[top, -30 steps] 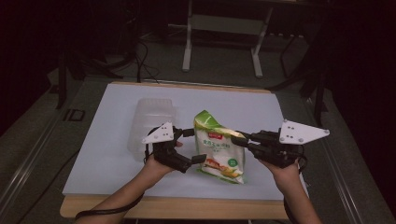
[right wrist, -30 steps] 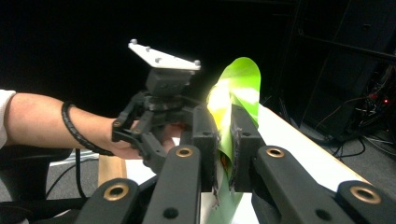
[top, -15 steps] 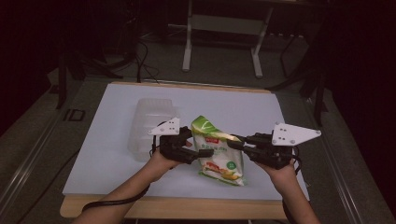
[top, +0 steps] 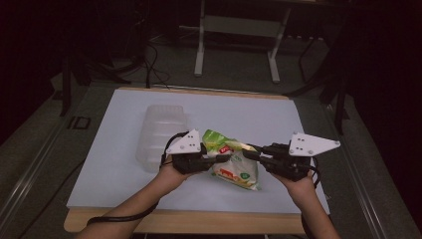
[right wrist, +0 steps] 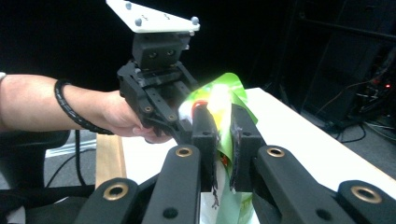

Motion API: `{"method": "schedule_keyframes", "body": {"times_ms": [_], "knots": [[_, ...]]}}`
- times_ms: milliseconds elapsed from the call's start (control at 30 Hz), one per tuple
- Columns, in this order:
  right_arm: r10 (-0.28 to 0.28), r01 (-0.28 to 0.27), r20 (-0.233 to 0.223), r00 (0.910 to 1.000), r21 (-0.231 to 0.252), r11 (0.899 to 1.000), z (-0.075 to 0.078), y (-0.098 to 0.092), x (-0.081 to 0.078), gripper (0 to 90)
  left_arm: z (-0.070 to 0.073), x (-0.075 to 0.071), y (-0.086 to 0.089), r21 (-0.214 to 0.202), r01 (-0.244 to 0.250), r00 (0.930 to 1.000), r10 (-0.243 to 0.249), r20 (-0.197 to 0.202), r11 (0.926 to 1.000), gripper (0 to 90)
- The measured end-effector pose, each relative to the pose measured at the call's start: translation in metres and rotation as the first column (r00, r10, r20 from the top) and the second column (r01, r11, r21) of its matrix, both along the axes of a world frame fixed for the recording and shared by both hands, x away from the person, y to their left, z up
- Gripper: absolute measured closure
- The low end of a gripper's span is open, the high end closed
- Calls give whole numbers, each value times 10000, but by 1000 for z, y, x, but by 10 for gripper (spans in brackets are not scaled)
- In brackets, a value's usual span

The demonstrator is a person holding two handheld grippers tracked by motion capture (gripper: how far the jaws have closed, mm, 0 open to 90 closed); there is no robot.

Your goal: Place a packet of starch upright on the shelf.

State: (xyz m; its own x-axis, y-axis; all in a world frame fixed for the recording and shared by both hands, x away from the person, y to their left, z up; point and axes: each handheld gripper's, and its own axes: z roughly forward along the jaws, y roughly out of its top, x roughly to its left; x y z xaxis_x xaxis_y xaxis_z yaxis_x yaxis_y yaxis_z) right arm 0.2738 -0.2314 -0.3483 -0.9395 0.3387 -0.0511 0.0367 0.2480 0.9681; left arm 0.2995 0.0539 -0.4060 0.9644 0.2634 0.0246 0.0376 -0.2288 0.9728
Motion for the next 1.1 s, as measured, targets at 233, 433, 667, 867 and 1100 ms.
{"method": "schedule_keyframes", "body": {"times_ms": [233,433,667,867,1100], "knots": [[-403,402,12,9992,191,9990,4,-2,-1,714,14,-3,-1,473,-457,9984,441,351,9978,819],[-1508,1510,-90,9885,272,9882,8,-8,0,530,26,2,2,560,-730,9970,715,282,9958,820],[-2414,2432,-289,9700,1088,9639,12,-23,-3,240,42,9,16,491,-1073,9936,1054,406,9930,819],[-2753,2801,-528,9599,1433,9492,6,-30,-4,122,51,13,36,217,-1560,9860,1543,635,9875,819],[-3190,3237,-552,9461,1681,9311,-4,-44,-3,137,60,20,70,278,-2386,9673,2350,958,9707,819]]}}
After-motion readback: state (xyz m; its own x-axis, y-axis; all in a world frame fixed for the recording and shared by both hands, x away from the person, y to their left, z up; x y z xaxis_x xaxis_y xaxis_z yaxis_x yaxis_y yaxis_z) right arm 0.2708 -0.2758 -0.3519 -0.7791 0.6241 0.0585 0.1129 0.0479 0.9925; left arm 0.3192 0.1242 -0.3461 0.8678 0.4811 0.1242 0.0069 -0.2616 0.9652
